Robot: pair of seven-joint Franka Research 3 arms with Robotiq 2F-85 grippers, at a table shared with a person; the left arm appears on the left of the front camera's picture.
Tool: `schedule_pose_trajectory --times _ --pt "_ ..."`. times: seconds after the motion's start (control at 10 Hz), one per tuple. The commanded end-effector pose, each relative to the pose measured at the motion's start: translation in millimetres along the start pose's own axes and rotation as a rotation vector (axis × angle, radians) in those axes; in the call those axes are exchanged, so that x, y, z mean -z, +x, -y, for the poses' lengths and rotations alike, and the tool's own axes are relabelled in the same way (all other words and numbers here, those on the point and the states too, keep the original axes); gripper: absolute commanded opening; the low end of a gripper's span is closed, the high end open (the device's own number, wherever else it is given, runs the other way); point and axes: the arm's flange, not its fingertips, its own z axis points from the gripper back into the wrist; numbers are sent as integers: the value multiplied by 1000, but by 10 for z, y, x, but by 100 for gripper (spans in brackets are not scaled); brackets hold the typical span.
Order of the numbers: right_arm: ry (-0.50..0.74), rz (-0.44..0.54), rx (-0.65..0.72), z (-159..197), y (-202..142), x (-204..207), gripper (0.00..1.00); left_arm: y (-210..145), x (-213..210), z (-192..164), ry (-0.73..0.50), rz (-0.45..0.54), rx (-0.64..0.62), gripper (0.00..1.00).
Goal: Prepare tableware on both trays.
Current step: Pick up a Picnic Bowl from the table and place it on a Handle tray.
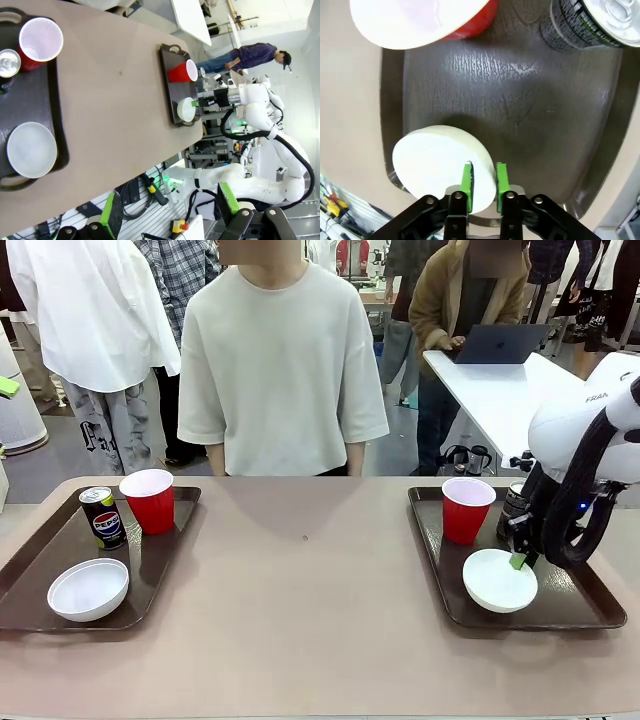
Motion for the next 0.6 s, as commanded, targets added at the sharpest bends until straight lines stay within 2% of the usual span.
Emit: schedule_pose_trajectory --times 0.0,0.1,0.2,0.3,0.4,0.5 --pt "2 18 47 -63 -68 -235 27 13 -8 19 -17 3 6 100" --pt "-15 27 61 -66 -107 -356 63 13 -8 19 -17 3 6 100" --pt "-32 24 83 -94 -169 -470 47 13 -8 19 -17 3 6 100" --pt "4 0 95 -92 -228 -608 83 13 -8 19 -17 3 6 100" --pt "138 -43 69 -124 -296 -727 67 13 -8 19 -17 3 6 100" --pt "252 -76 37 -155 -384 -810 100 13 -8 19 -17 3 6 100"
